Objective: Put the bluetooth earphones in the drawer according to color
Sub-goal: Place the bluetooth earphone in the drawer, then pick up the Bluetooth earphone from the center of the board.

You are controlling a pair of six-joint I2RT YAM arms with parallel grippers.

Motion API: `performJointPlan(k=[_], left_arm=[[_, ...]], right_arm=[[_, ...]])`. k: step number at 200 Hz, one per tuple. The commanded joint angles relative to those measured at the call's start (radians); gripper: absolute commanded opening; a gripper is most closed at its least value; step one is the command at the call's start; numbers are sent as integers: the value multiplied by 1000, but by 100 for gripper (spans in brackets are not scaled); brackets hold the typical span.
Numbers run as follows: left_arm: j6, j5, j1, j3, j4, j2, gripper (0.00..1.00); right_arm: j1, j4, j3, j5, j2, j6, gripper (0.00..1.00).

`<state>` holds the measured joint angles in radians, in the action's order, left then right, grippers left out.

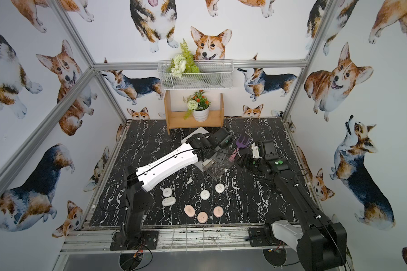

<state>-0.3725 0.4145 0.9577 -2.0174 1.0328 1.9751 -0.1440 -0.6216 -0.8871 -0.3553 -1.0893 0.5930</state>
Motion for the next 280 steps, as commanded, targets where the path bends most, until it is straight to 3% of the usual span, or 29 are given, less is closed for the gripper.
performJointPlan(k=[1, 61, 107, 168, 223, 280], left_arm=[[-74, 20, 2, 150, -17, -107, 73], [-260, 19, -8, 650, -79, -482, 77], [-356, -15, -23, 877, -102, -681, 78], [-400, -25, -59, 985, -94, -825, 79], [-396, -31, -78, 1012, -84, -861, 79], [-388, -45, -89, 1031, -102, -869, 79]], right_arm=[[-32, -5, 13, -16, 7, 1, 66], [-371, 26, 127, 72, -15, 124, 68], [-614, 69, 207, 143, -17, 265, 71], [-831, 91, 226, 263, -153, 390, 78], [-908, 99, 220, 295, -256, 413, 78], [-947, 70, 165, 368, -333, 413, 72]])
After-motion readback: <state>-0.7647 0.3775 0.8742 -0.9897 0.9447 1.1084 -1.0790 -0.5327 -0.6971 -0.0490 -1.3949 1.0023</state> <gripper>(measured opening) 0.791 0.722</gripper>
